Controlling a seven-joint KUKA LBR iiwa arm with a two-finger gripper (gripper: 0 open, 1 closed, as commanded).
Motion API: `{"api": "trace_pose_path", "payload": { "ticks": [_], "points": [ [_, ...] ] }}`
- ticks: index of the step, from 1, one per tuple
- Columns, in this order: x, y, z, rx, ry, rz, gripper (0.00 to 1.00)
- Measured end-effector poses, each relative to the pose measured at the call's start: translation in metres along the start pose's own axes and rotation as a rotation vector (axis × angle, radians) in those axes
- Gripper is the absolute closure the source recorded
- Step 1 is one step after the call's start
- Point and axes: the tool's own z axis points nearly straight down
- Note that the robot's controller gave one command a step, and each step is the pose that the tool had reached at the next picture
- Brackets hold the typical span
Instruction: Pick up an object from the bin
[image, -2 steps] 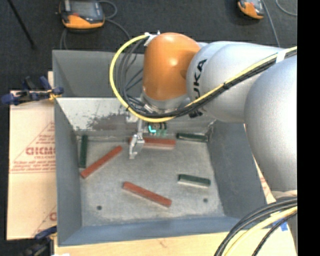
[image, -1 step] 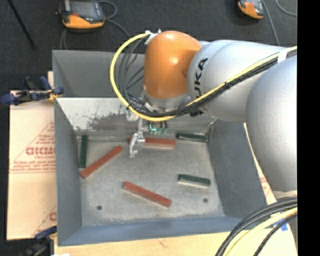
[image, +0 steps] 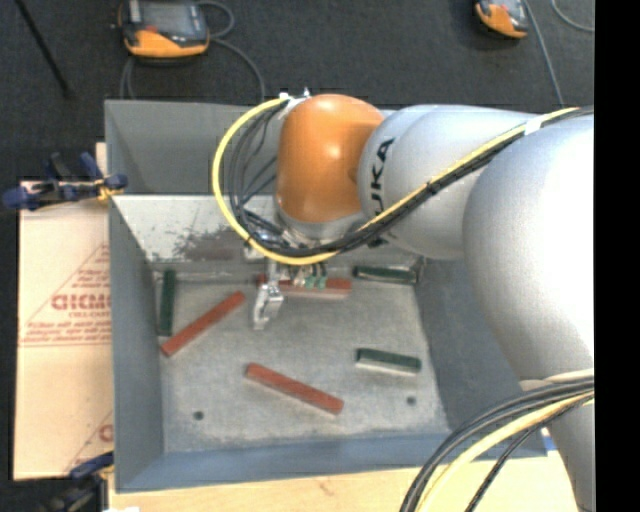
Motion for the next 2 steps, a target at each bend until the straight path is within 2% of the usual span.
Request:
{"api": "trace_pose_path", "payload": {
  "ticks": [1,2],
  "points": [
    [-0.0005,0.0216,0.0597,-0.001,0.007,-0.378,1.00],
    [-0.0006,0.0216,0.0596,-0.001,0.007,-0.377,1.00]
  ]
}}
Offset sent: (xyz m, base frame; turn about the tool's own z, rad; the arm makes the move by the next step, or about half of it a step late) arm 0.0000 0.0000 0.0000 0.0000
